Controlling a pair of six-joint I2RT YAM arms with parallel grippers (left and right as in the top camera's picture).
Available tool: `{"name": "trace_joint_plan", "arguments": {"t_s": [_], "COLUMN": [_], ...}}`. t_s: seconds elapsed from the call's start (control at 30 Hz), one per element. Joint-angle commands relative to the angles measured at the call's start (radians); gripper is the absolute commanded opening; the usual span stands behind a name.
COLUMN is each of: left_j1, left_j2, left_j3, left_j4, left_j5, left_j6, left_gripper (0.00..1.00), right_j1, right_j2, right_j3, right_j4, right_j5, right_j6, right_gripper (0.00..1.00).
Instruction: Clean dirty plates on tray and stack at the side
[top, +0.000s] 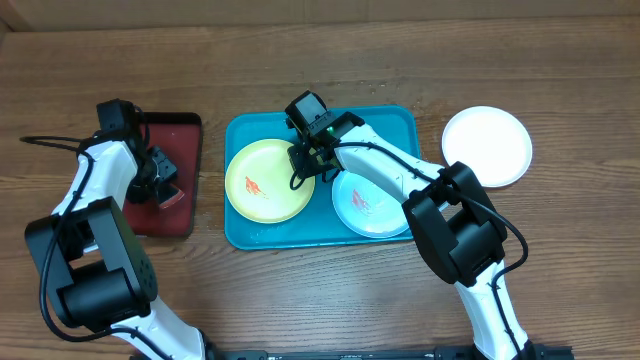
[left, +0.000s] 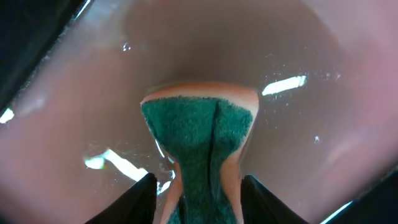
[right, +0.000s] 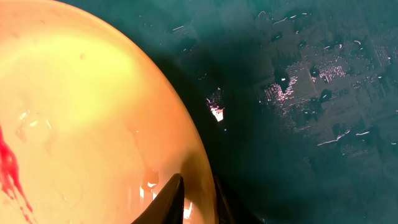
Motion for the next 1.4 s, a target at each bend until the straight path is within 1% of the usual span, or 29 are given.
{"name": "trace_joint_plan", "arguments": {"t_s": [0.0,0.03,0.1,0.13,0.2,0.3,0.5,0.6,0.73,0.9,0.97,1.0,1.07,1.17,1.23,1.37], "left_j1": [0.001,0.001,0.001,0.001,0.002,0.001,0.001,0.0,0.0,-0.008,-0.005,-0.002,0.001,-0.002,-0.003,-0.015], "left_j2": [0.051,0.068,0.089,0.093,0.087,0.07,0.002,-0.013,0.006,0.055,0.058,0.051,0.04,0.021,0.013,0.007], "left_j3": [-0.018,-0.018,-0.018,-0.016,-0.004,0.051,0.272,0.323,0.282,0.125,0.121,0.132,0.171,0.278,0.36,0.428], "left_j4": [0.007,0.006,0.004,0.005,0.001,-0.045,-0.243,-0.264,-0.229,-0.138,-0.157,-0.174,-0.219,-0.319,-0.384,-0.428], "left_j5": [-0.013,-0.012,-0.013,-0.013,-0.013,-0.013,-0.008,-0.013,-0.012,-0.007,-0.013,-0.012,-0.002,0.059,0.143,0.314], "left_j6": [0.008,0.008,0.008,0.008,0.015,0.024,0.023,0.023,0.023,0.024,0.024,0.024,0.024,0.03,0.06,0.129], "left_gripper": [0.44,0.41,0.29,0.15,0.04,0.04,0.04,0.04,0.04,0.04,0.04,0.04,0.04,0.04,0.04,0.04], "right_j1": [0.008,0.008,0.008,0.008,0.008,0.008,0.008,0.008,0.008,0.008,0.008,0.008,0.008,0.008,0.007,0.006], "right_j2": [0.04,0.04,0.04,0.04,0.04,0.04,0.04,0.04,0.04,0.04,0.04,0.04,0.04,0.04,0.04,0.04], "right_j3": [-0.021,-0.021,-0.021,-0.021,-0.021,-0.021,-0.021,-0.021,-0.021,-0.021,-0.021,-0.021,-0.021,-0.021,-0.021,-0.021], "right_j4": [-0.014,-0.014,-0.014,-0.017,-0.02,-0.02,-0.017,-0.01,-0.006,-0.007,-0.007,-0.007,-0.006,-0.007,-0.014,-0.039], "right_j5": [-0.018,-0.018,-0.018,-0.018,-0.018,-0.018,-0.017,-0.017,-0.017,-0.018,-0.017,-0.017,-0.013,0.01,0.011,0.029], "right_j6": [0.005,0.005,0.005,0.005,0.005,0.005,0.005,0.005,0.005,0.005,0.005,0.014,0.064,0.137,0.161,0.24], "right_gripper": [0.18,0.18,0.18,0.18,0.18,0.18,0.18,0.18,0.18,0.17,0.11,0.07,0.04,0.04,0.04,0.04]}}
